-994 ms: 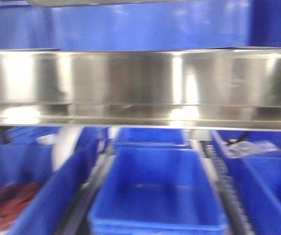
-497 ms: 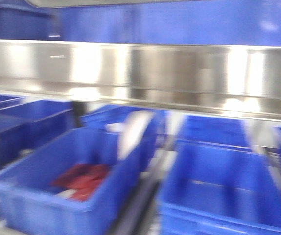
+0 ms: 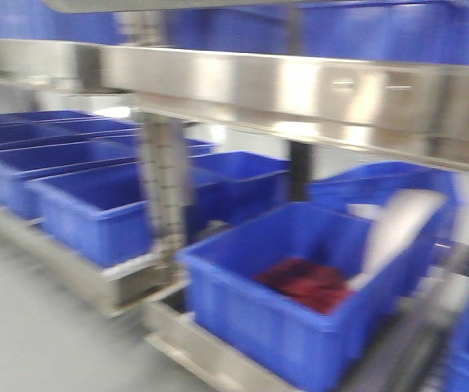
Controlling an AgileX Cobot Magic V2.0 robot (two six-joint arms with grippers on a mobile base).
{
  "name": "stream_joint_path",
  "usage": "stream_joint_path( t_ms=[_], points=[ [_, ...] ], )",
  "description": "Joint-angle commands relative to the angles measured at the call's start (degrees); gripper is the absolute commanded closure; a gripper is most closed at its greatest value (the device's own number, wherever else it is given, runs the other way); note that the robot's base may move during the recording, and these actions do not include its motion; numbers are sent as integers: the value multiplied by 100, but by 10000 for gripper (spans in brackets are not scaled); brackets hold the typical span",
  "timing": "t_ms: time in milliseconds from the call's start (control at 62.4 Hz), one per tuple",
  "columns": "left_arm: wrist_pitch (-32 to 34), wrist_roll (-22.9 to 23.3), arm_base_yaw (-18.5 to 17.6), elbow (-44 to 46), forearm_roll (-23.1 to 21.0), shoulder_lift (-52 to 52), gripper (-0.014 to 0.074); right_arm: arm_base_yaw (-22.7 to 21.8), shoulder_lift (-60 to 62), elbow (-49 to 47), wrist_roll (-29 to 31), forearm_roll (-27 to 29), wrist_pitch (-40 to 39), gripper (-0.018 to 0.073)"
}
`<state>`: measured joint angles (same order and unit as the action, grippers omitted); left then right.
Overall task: Stack silver trays without gaps
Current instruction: 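Drive the base away from the rack holding the tray in both grippers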
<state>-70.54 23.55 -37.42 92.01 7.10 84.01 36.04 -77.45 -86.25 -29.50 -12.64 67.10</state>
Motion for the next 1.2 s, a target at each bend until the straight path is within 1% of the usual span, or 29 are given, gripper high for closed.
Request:
stream_joint_path(
  t_ms=[0, 1186],
  points=[
    [29, -88, -15, 179, 226, -190, 645, -16, 201, -235, 89, -246, -338, 505],
    [29, -88, -15, 179, 226, -190, 645, -16, 201, -235, 89, -246, -338, 505]
  ],
)
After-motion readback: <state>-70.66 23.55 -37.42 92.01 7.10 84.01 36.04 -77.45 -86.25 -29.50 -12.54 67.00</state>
